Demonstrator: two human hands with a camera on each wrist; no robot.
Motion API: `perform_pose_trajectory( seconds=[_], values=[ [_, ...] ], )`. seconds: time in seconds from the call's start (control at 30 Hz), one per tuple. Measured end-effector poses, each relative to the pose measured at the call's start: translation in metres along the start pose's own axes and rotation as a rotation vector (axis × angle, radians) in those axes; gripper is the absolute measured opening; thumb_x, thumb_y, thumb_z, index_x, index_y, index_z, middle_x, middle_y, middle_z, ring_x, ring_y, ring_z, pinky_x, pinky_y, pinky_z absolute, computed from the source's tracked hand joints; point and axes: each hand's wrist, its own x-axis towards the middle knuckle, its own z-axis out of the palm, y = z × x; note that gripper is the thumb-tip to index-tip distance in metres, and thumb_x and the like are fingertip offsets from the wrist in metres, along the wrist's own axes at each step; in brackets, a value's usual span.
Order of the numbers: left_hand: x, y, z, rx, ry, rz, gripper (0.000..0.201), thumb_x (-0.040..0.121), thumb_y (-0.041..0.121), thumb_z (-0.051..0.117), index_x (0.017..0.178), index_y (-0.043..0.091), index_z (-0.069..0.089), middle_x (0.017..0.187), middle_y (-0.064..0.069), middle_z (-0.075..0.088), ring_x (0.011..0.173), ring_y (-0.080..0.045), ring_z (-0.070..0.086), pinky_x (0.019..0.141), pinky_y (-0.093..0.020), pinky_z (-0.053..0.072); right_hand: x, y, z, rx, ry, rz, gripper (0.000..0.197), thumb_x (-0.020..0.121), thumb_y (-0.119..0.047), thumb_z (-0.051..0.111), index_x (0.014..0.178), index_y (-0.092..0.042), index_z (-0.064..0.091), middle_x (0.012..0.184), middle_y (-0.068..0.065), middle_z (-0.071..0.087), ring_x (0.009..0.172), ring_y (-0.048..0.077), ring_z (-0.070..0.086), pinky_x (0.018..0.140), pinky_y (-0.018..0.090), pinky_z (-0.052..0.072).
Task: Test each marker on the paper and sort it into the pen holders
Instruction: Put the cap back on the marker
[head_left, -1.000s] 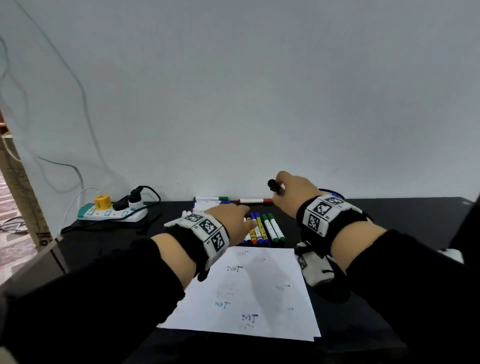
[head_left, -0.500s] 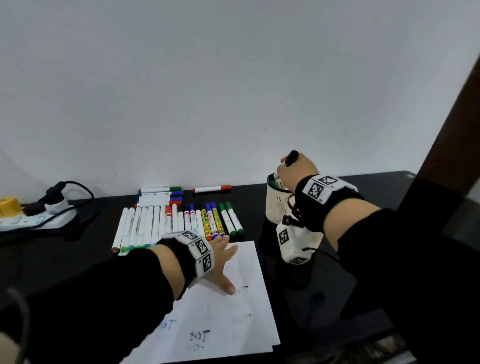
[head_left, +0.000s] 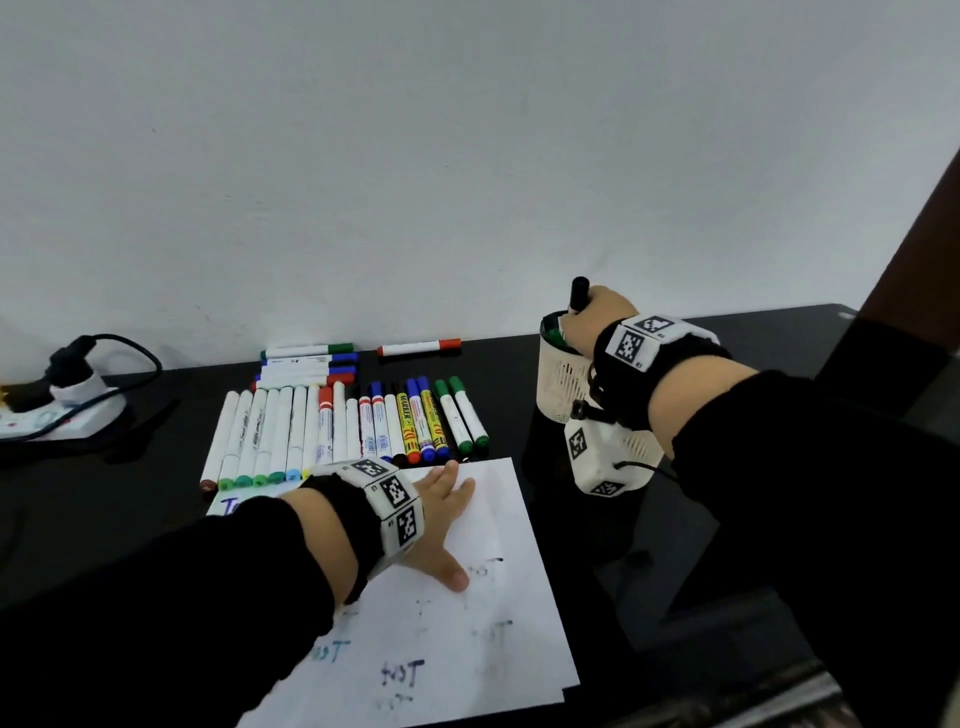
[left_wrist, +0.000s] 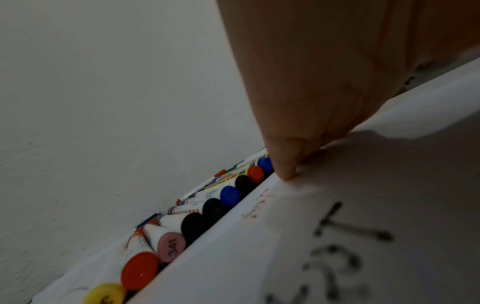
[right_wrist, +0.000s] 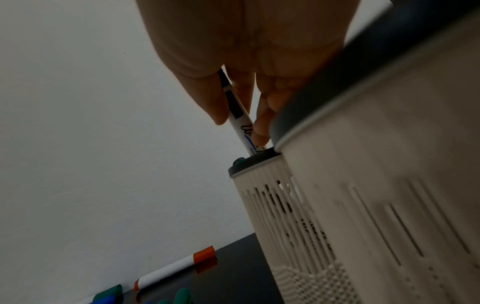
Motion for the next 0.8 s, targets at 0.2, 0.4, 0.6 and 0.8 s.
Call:
perform_pose_trajectory(
  seconds=[0.2, 0.4, 0.6, 0.8],
  values=[
    [0.0048, 0.0, -0.0009, -0.028, -0.003, -0.023, 0.106, 0.084, 0.06, 0.052, 0.146, 0.013, -0.02, 0.153, -0.007, -0.028, 0.143, -0.021, -0.016, 0.116, -0.043, 0.005, 0.006, 0.0017, 0.0014, -0.031, -0.039, 0.054, 0.015, 0.087, -0.028, 0.05, 0.091, -0.013, 0.055, 0.072, 0.003, 0.058, 0.059, 0.019, 0.052, 0.066, 0.029, 0.043],
    [0.006, -0.0005, -0.0006, -0.052, 0.009, -0.032, 0.105, 0.085, 0.06, 0.05, 0.146, 0.011, -0.019, 0.153, -0.009, -0.027, 0.143, -0.022, -0.016, 0.116, -0.042, 0.003, 0.0088, 0.0029, 0.0025, -0.072, -0.016, 0.049, 0.039, 0.094, -0.027, 0.046, 0.125, -0.005, 0.055, 0.088, 0.009, 0.063, 0.08, 0.03, 0.056, 0.08, 0.035, 0.047],
    [0.0055, -0.0005, -0.0014, -0.067, 0.006, -0.03, 0.104, 0.085, 0.059, 0.051, 0.146, 0.012, -0.019, 0.153, -0.008, -0.027, 0.143, -0.021, -0.016, 0.116, -0.041, 0.003, 0.0089, 0.0055, 0.0046, -0.031, 0.043, 0.064, 0.028, 0.097, -0.024, 0.045, 0.107, -0.002, 0.059, 0.097, 0.014, 0.06, 0.079, 0.027, 0.05, 0.069, 0.029, 0.036],
    [0.0038, -0.0004, -0.0023, -0.077, -0.002, -0.026, 0.104, 0.085, 0.058, 0.051, 0.146, 0.013, -0.02, 0.153, -0.007, -0.027, 0.143, -0.021, -0.016, 0.116, -0.039, 0.002, 0.0115, 0.0028, 0.0036, 0.07, 0.167, 0.094, 0.032, 0.098, -0.022, 0.041, 0.117, 0.0, 0.054, 0.117, 0.018, 0.061, 0.093, 0.032, 0.058, 0.069, 0.029, 0.037]
  ],
)
